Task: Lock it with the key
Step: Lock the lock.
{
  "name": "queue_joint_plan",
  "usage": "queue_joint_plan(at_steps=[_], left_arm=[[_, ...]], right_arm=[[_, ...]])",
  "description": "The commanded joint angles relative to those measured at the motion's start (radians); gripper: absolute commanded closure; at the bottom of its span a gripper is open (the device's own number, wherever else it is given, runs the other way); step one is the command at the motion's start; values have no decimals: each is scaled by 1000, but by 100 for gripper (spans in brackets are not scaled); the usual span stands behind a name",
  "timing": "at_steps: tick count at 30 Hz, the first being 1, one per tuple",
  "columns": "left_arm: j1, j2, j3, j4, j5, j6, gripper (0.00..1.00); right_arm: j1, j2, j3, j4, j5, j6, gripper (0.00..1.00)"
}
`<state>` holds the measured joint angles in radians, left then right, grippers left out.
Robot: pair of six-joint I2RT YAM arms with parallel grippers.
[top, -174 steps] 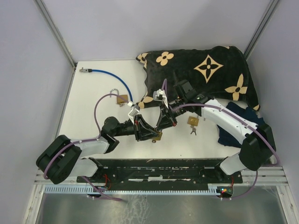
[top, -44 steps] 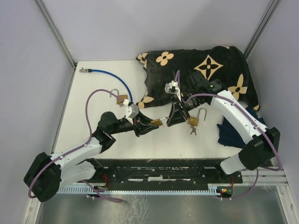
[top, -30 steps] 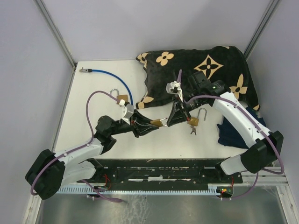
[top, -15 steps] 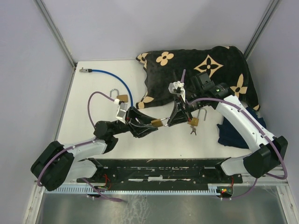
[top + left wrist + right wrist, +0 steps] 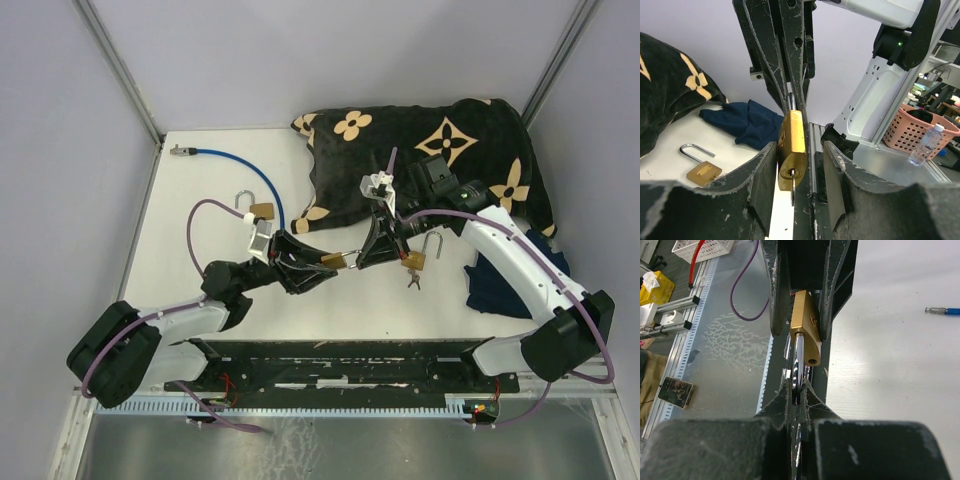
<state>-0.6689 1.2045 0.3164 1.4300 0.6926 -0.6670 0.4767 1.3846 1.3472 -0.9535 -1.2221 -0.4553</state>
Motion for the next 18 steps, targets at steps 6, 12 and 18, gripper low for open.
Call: queue_joint_plan(at_steps=[6, 12, 18], left_arm=[[0, 19, 13, 42, -26, -32, 57], [0, 41, 10, 86, -31, -57, 64], [0, 56, 25, 95, -5, -72, 94]], right_arm=[[-2, -37, -5, 90, -75, 43, 98], [-1, -39, -15, 104, -69, 50, 98], [-2, -50, -19, 101, -26, 23, 98]])
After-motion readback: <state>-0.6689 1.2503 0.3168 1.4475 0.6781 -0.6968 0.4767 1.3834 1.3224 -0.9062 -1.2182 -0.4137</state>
